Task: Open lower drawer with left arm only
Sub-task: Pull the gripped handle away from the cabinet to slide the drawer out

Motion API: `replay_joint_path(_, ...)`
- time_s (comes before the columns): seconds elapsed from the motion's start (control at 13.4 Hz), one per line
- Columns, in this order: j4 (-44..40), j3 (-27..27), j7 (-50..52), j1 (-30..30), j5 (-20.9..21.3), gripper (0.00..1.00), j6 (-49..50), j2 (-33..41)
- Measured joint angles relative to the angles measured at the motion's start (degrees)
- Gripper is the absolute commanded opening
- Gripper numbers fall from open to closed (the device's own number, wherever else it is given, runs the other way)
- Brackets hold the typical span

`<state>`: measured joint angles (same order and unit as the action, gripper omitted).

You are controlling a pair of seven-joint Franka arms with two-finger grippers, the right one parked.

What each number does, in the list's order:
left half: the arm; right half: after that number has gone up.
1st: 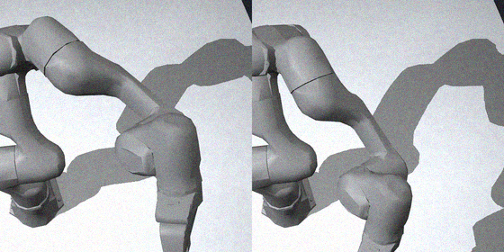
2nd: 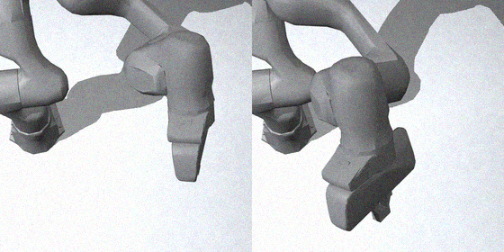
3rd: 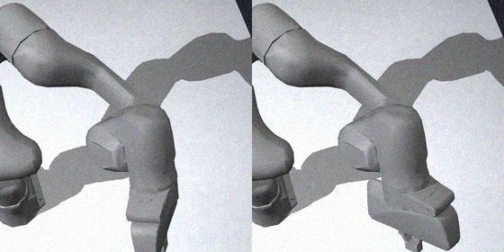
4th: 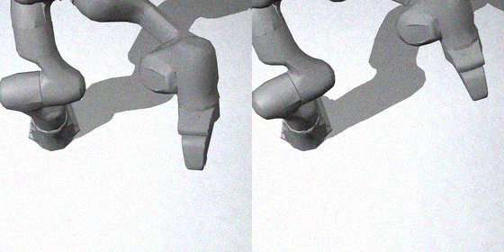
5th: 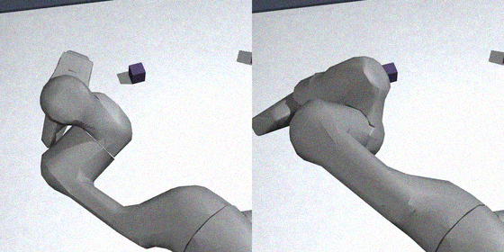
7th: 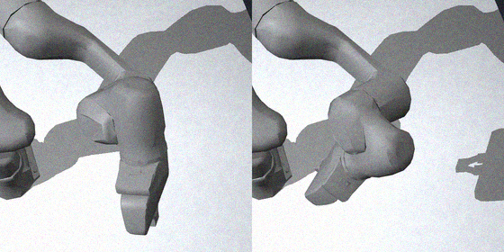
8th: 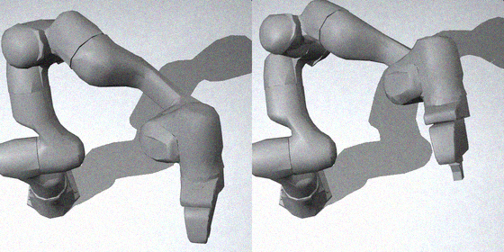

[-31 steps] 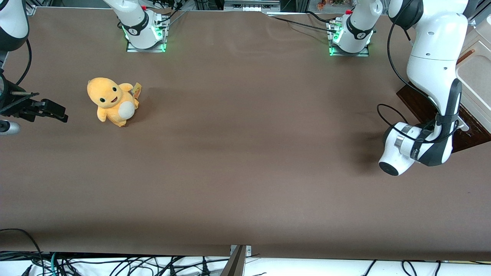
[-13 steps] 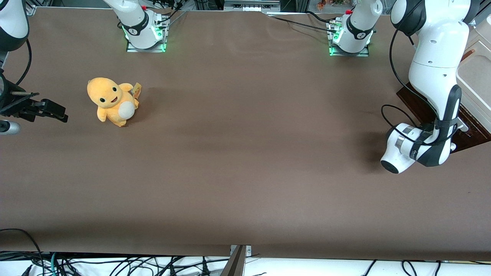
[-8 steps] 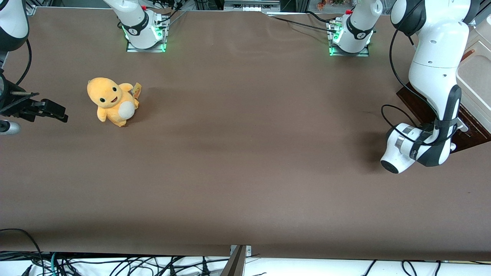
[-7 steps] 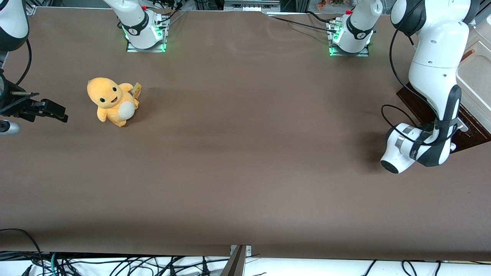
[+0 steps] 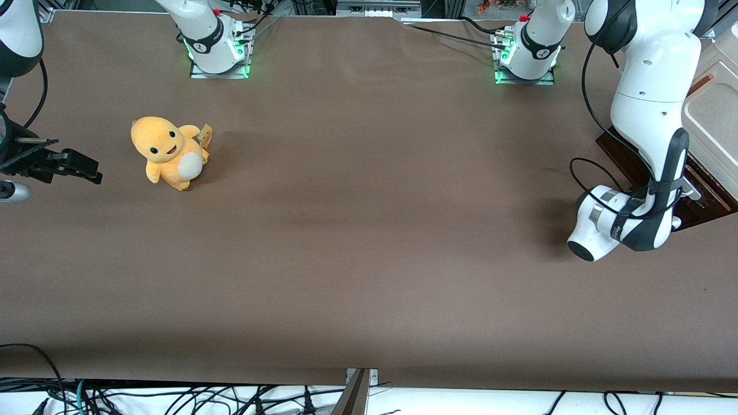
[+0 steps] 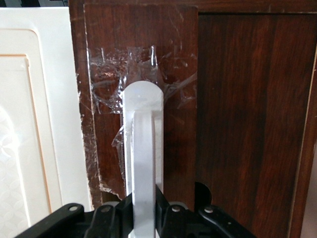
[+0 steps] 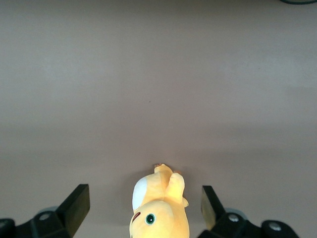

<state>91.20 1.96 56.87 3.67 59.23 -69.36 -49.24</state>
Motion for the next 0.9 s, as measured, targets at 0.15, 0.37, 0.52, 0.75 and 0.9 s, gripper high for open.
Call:
replay_joint_path(0.15,-0.10,0.06,-0.12,-0.37,0.00,0.01,-0.04,-0.01)
replay_joint_path(0.37,-0.32,0.09,-0.19,-1.17,0.00,0.01,-0.04,-0.12)
replay_joint_path(0.52,-0.54,0.11,-0.22,-1.73,0.00,0.01,-0.04,-0.24)
replay_joint_path(0.75,-1.22,0.09,-0.22,-2.05,0.00,0.01,0.44,-0.77)
replay_joint_path(0.9,-1.54,0.08,-0.22,-2.11,0.00,0.01,0.71,-1.03)
